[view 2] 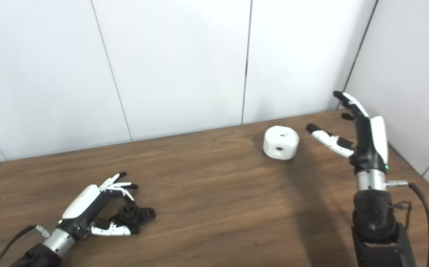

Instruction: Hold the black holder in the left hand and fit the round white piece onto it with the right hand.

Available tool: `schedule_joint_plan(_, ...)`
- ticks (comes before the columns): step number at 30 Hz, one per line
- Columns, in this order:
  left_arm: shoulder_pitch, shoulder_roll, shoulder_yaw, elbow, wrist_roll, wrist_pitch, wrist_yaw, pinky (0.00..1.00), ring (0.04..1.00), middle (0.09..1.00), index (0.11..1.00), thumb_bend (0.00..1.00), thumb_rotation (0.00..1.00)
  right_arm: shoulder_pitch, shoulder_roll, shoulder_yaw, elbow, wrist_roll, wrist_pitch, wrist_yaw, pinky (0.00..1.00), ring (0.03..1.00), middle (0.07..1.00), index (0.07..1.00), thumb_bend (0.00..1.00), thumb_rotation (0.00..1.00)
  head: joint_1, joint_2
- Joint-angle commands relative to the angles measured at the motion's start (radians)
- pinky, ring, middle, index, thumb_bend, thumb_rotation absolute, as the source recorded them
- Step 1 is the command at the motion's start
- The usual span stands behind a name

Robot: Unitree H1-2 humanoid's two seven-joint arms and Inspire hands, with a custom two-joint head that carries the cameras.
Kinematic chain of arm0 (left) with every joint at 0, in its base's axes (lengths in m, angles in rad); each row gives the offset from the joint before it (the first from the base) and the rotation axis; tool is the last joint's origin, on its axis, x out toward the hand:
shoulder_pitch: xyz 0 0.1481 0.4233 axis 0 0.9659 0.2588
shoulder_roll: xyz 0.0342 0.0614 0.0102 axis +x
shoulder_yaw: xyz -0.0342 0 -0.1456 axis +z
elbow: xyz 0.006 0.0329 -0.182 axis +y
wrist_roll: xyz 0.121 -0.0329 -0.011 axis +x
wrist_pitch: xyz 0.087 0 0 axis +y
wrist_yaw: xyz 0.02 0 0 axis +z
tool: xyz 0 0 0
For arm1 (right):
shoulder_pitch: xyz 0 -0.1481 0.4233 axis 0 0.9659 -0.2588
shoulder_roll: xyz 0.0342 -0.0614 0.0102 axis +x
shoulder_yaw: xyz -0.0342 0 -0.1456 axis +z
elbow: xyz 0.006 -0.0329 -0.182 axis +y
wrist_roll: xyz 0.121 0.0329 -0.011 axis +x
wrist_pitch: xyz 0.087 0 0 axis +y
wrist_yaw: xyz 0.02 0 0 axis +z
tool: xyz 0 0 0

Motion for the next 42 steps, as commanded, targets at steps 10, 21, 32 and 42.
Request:
schedule_joint_plan(10,-0.004,0.041,-0.017,0.034,-0.009,0.011,-0.001,1.0,0.984,0.818,0.482,0.52,0.05,-0.085,-0.086,0.087,0.045,-0.002,0.115,0.116,0.79,0.91,0.945,0.913,0.82,0.48,-0.073,-0.013)
schedule_joint_plan(21,0.005,0.045,0.006,0.003,-0.013,0.032,-0.043,1.0,0.977,0.823,0.483,0.52,0.04,-0.157,-0.147,0.152,0.067,0.0,0.221,0.215,0.72,0.93,0.993,0.946,0.97,0.42,-0.102,-0.027)
schedule_joint_plan(32,0.014,0.045,0.026,-0.018,-0.025,0.036,-0.072,1.0,0.976,0.823,0.483,0.52,0.04,-0.195,-0.192,0.192,0.141,-0.06,0.209,0.204,0.92,0.996,0.992,0.937,0.94,0.37,-0.108,-0.029)
schedule_joint_plan(42,0.024,0.053,0.036,-0.052,-0.028,0.053,-0.094,1.0,0.959,0.818,0.483,0.52,0.04,-0.228,-0.213,0.225,0.235,-0.107,0.142,0.166,0.94,0.999,0.978,0.915,0.92,0.37,-0.117,-0.03)
